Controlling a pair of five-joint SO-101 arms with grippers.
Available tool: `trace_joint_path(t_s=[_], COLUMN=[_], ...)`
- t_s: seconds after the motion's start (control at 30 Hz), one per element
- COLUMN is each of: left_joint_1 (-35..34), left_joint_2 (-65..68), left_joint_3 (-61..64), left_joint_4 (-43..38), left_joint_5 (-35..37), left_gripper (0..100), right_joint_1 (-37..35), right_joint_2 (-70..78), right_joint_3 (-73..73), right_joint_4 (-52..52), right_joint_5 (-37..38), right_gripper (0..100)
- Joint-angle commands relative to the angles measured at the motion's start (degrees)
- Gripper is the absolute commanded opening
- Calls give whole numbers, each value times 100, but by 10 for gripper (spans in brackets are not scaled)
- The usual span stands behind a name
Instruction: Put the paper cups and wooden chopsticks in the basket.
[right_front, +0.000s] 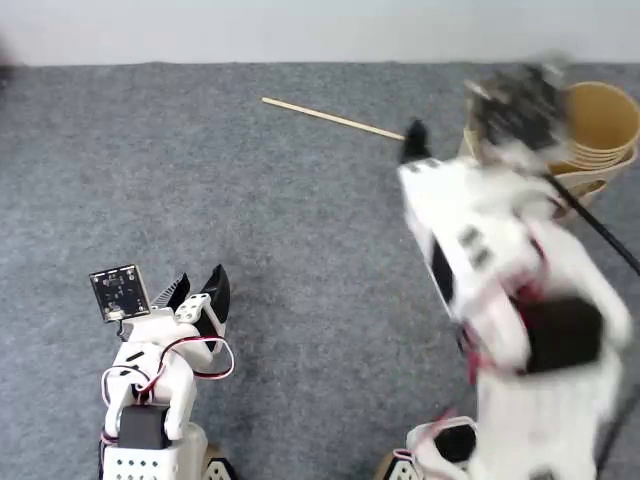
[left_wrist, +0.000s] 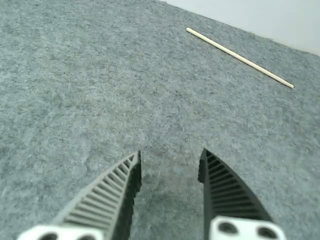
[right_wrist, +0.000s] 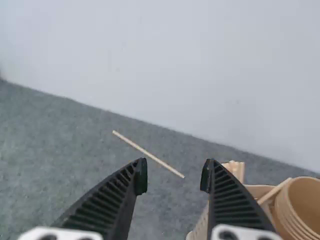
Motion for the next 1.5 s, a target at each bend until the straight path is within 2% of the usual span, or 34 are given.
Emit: trace_joint_path(t_s=[0.0,0.33,0.6,0.7,0.8,1.03,1.2,1.27,1.47], left_joint_1=[0,0,0,0,0,0,0,0,0], left_joint_2=[-44,-44,-44,-44,-44,-44,-44,-44,-44], left_joint_3=[-31,-31,-31,-31,-31,-31,-31,-31,-31], left_joint_4=[26,26,26,26,26,26,26,26,35], left_joint_5=[-79,-79,-79,-79,-79,-79,-79,-79,-79], left_gripper=[188,188,188,188,188,188,188,188,188], right_joint_1=[-365,-418,-101,48,189,488,532,549,655], right_joint_2=[787,3143,4708,5376,6114,7873,8989,9385,10580], right_joint_3=[-35,-35,-70,-387,-1046,-3042,-4431,-4976,-6549], right_joint_4=[-171,-1420,-3081,-3415,-3477,-3477,-3477,-3477,-3477], right_joint_5=[70,765,791,756,571,-800,-914,-914,-914], right_gripper=[186,186,186,186,184,173,1,37,8])
